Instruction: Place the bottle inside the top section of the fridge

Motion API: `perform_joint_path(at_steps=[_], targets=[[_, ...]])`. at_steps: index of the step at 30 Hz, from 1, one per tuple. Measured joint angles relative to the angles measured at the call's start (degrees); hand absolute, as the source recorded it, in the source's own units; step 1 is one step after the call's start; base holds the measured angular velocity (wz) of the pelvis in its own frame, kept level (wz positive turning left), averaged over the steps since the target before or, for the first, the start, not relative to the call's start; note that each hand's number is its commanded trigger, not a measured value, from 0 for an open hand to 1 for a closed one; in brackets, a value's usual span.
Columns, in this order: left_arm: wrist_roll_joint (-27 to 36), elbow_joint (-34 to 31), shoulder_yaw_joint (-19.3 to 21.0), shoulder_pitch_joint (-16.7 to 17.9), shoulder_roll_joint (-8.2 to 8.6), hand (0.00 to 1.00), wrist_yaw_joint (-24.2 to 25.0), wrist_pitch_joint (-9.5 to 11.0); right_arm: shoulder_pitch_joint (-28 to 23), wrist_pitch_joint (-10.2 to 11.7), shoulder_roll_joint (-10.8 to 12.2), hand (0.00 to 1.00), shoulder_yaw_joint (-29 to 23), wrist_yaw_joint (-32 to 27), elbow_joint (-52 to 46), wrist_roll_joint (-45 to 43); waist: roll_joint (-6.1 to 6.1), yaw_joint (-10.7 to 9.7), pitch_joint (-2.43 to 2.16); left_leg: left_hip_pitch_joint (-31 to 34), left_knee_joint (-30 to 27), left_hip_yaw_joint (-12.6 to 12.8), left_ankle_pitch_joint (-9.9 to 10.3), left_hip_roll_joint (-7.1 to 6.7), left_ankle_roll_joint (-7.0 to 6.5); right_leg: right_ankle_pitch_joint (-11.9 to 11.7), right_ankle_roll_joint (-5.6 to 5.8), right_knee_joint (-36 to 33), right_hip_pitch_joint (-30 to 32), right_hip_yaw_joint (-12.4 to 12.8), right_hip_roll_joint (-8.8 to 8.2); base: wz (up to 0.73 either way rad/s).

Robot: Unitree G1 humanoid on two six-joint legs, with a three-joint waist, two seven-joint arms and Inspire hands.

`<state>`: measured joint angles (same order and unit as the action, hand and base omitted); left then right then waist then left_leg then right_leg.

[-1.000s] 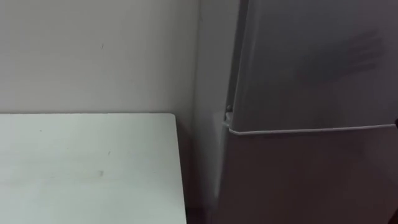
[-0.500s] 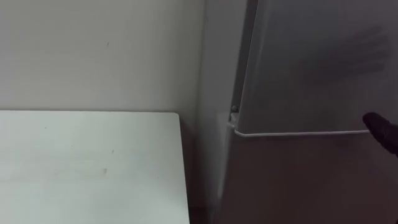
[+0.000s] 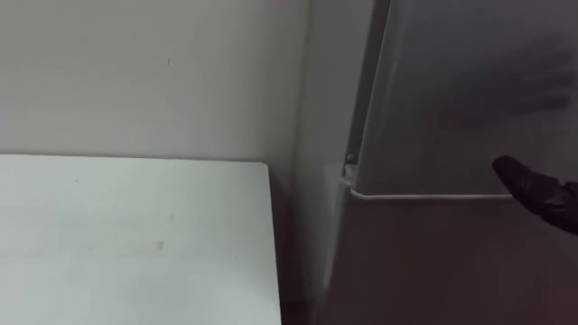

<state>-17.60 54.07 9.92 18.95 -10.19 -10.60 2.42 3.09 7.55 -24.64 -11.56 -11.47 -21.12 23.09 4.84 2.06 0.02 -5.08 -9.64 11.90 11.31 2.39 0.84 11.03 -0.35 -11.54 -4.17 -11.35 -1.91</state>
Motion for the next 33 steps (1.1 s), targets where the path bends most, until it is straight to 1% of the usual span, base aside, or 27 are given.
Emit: perform_joint_path(at_steps=[2, 3, 4, 5, 7, 9, 11, 13, 15, 17, 21, 24, 28, 29, 31, 33], targets=[[0.03, 0.17, -0.46, 0.00, -0.13, 0.00, 0.00, -0.08, 0.61, -0.02, 0.00, 0.00, 1.10, -0.79, 0.41, -0.85, 0.10, 0.01, 0.01, -0.01, -0.02, -0.02, -0.01, -0.01, -0.01, 0.00, 0.00, -0.02, -0.11, -0.05, -0.01, 0.02], [0.03, 0.41, -1.03, -0.23, -0.20, 0.00, 0.00, -0.18, 1.06, -0.02, 0.01, 0.00, 1.74, -1.31, 0.57, -1.08, 0.04, 0.06, 0.12, 0.01, -0.04, 0.09, -0.01, -0.01, 0.00, 0.00, 0.00, -0.05, -0.15, -0.06, -0.01, 0.00], [0.03, 0.56, -1.30, -0.44, -0.19, 0.00, 0.02, -0.31, 1.48, -0.03, 0.01, 0.00, 1.97, -1.69, 0.80, -1.42, 0.09, 0.08, 0.14, -0.01, -0.05, 0.10, -0.01, -0.01, -0.01, 0.00, 0.00, -0.07, -0.15, -0.03, -0.02, 0.00], [0.02, 0.91, -1.86, -0.56, -0.18, 0.00, 0.13, -0.61, 2.41, -0.02, 0.01, 0.00, 2.46, -2.31, 1.61, -2.90, 0.07, 0.17, 0.22, -0.01, -0.07, 0.20, -0.01, 0.00, -0.01, 0.00, 0.00, -0.06, -0.10, 0.00, -0.02, 0.00], [-0.04, 1.04, -2.26, -0.67, -0.18, 0.00, 0.81, -0.89, 3.70, -0.02, 0.00, 0.00, 3.46, -2.81, 2.95, -4.58, 0.09, 0.15, 0.24, 0.00, -0.11, 0.22, -0.01, 0.02, 0.00, -0.01, -0.02, -0.05, 0.03, -0.02, -0.01, 0.00], [-0.27, 1.03, -2.25, -0.80, -0.17, 0.00, 1.49, -1.10, 4.71, -0.02, 0.01, 0.00, 3.65, -3.00, 4.27, -6.60, 0.05, 0.56, 0.27, 0.01, -0.12, 0.11, -0.01, 0.02, 0.00, -0.01, -0.02, -0.02, -0.26, -0.16, -0.01, 0.00], [-0.80, 1.02, -2.12, -1.74, -0.30, 0.00, 1.90, -1.48, 5.77, -0.07, 0.02, 0.00, 3.77, -4.31, 5.71, -9.57, 0.03, 1.81, 0.27, 0.05, -0.12, -0.05, -0.01, 0.02, 0.00, -0.01, -0.02, 0.02, -0.36, -0.34, -0.01, 0.04], [-0.80, 1.02, -2.17, -1.90, -0.41, 0.00, 2.38, -2.17, 6.06, -0.05, 0.37, 0.00, 4.38, -5.61, 6.21, -11.83, -0.02, 1.90, 0.25, 0.00, -0.18, -0.38, -0.01, -0.03, 0.00, -0.01, -0.02, 0.21, -0.66, -0.79, -0.09, 0.09], [-0.80, 0.44, -2.19, -2.00, -0.44, 0.00, 2.60, -3.30, 6.10, 0.04, 0.37, 0.00, 4.85, -7.06, 7.01, -14.30, -0.06, 1.79, 0.31, 0.20, -0.46, -1.27, -0.01, -0.09, -0.01, -0.03, -0.02, 0.56, -1.03, -1.78, -0.24, 0.14], [-0.80, -0.22, -2.18, -1.98, -0.45, 0.00, 2.89, -3.47, 6.18, 0.14, 0.37, 0.00, 4.93, -8.17, 7.56, -14.84, -0.02, 1.94, 0.34, 0.45, -0.75, -1.47, -0.01, -0.08, -0.01, -0.09, -0.07, 0.73, -1.03, -2.11, -0.24, 0.10], [-0.81, -1.91, -2.19, -2.05, -0.44, 0.00, 3.71, -3.66, 7.06, 0.64, 0.39, 0.00, 6.03, -11.27, 10.39, -18.49, -0.04, 2.97, 0.40, 0.41, -0.83, -1.77, -0.02, -0.03, -0.01, -0.10, -0.09, 0.76, -0.98, -2.03, -0.22, 0.01], [-0.87, -2.97, -2.16, -2.03, -0.44, 0.00, 4.05, -3.75, 9.05, 0.61, 0.50, 0.00, 7.68, -13.37, 13.76, -23.67, -0.04, 3.22, 0.52, 0.58, -1.14, -1.76, -0.07, -0.02, -0.06, -0.18, -0.10, 0.68, -0.80, -1.58, -0.15, -0.01], [-1.15, -3.46, -2.17, -2.03, -0.57, 0.00, 5.23, -3.78, 9.75, 0.70, 0.55, 0.00, 8.15, -15.04, 15.92, -27.55, 0.02, 3.79, 0.48, 0.93, -1.36, -1.75, -0.13, -0.02, -0.16, -0.45, -0.12, 0.70, -0.50, -1.52, -0.16, 0.00], [-1.16, -3.48, -2.17, -1.92, -0.64, 0.00, 5.44, -3.79, 9.75, 0.66, 0.55, 0.00, 8.22, -16.05, 16.21, -28.46, 0.21, 4.18, 0.35, 1.32, -1.63, -1.89, -0.14, -0.02, -0.18, -0.54, -0.10, 0.71, -0.36, -1.65, -0.17, 0.04], [-1.23, -3.54, -2.18, -2.05, -0.89, 0.00, 5.86, -3.87, 9.75, 0.53, 0.91, 0.00, 8.32, -17.42, 16.58, -29.73, 0.29, 4.42, 0.31, 1.87, -1.92, -2.37, -0.20, -0.04, -0.25, -0.86, -0.14, 0.72, -0.11, -1.86, -0.13, 0.12], [-2.19, -3.61, -2.47, -2.50, -1.18, 0.00, 6.19, -4.89, 9.80, 0.66, 1.15, 0.00, 8.35, -18.72, 17.98, -30.13, 0.43, 4.51, 0.32, 2.14, -2.14, -3.14, -0.36, -0.17, -0.33, -0.93, -0.11, 0.88, -0.40, -2.80, -0.30, 0.18]])
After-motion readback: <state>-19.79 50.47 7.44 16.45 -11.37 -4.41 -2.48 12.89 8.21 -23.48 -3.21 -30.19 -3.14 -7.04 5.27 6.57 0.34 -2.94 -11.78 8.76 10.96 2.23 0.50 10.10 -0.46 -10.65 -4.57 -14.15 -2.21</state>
